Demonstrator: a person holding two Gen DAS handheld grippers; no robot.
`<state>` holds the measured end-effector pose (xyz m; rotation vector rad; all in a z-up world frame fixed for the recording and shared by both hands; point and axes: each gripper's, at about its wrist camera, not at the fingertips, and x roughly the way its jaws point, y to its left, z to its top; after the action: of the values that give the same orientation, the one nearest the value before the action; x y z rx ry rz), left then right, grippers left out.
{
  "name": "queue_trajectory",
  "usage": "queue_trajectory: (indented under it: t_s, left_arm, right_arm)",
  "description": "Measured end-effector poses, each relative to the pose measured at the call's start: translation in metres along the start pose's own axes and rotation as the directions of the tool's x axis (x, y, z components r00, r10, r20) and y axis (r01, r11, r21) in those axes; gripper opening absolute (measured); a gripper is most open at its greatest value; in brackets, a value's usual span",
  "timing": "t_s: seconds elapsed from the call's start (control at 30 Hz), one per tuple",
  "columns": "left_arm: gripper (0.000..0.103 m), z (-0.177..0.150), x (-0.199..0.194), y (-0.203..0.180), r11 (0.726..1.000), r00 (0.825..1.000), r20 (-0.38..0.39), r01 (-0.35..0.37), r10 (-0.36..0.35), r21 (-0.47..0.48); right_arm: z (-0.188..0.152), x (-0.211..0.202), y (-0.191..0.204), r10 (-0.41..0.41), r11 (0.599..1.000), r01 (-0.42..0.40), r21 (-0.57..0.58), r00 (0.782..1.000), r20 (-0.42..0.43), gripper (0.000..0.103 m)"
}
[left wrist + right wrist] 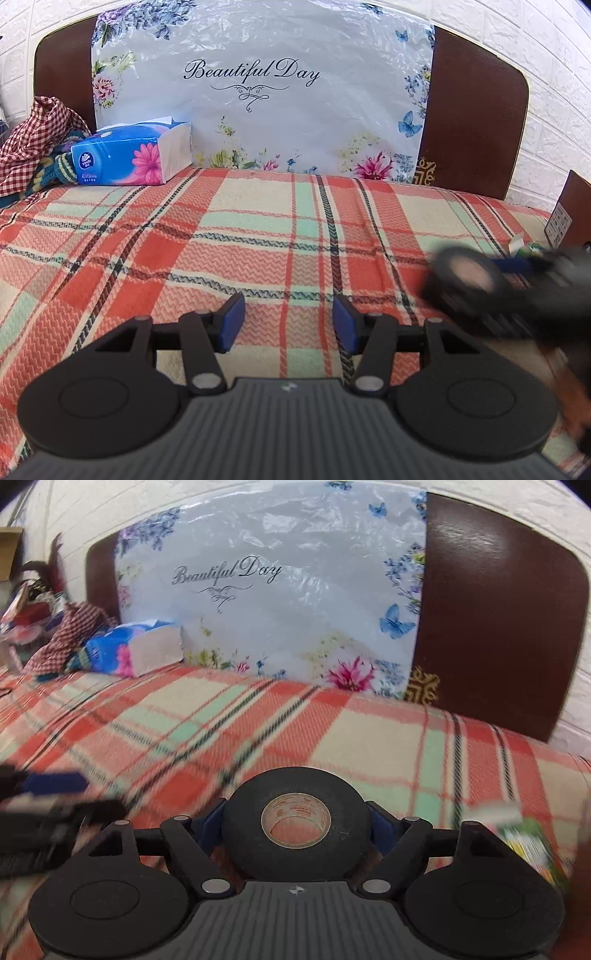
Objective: Organize objects
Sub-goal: 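Grasp the black tape roll with the right tool and drop it into the box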
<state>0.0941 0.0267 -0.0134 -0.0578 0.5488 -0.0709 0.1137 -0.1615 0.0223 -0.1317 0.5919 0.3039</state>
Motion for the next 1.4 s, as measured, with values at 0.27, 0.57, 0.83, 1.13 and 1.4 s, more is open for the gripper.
queue_trajectory:
  t_s: [0.27,0.57,0.83,1.13,1.4]
  left_arm:
    - [0.055,0.002,0.001,-0.004,0.999,1.000,-0.014,-0.014,0.015,0.030]
    - [0.053,0.016,-0.053,-0.082,0.964,0.950,-0.194,0.261,-0.245,0.058]
    - [0.032,-0.009,-0.046,-0.140,0.930,0.884,-0.386,0.339,-0.263,0.141]
    - [0.029,0.048,-0.086,-0.191,0.888,0.905,-0.269,0.395,-0.331,0.236]
    - [0.029,0.089,-0.091,-0.299,0.784,0.875,-0.185,0.484,-0.448,0.389]
  right_arm:
    - [-0.068,-0.097,0.006,-0.027,0.999,0.027,0.042,1.000,-0.015,0.077]
    - [-0.080,-0.110,0.010,-0.058,0.997,0.059,0.040,0.998,-0.029,0.084]
    - [-0.077,-0.103,0.003,-0.021,0.999,0.022,0.045,1.000,-0.022,0.074]
    - [-0.062,-0.155,-0.020,-0.178,0.984,0.178,0.023,0.959,0.221,0.074]
    - [-0.043,-0.194,-0.113,-0.368,0.930,0.345,0.128,0.879,0.302,0.074]
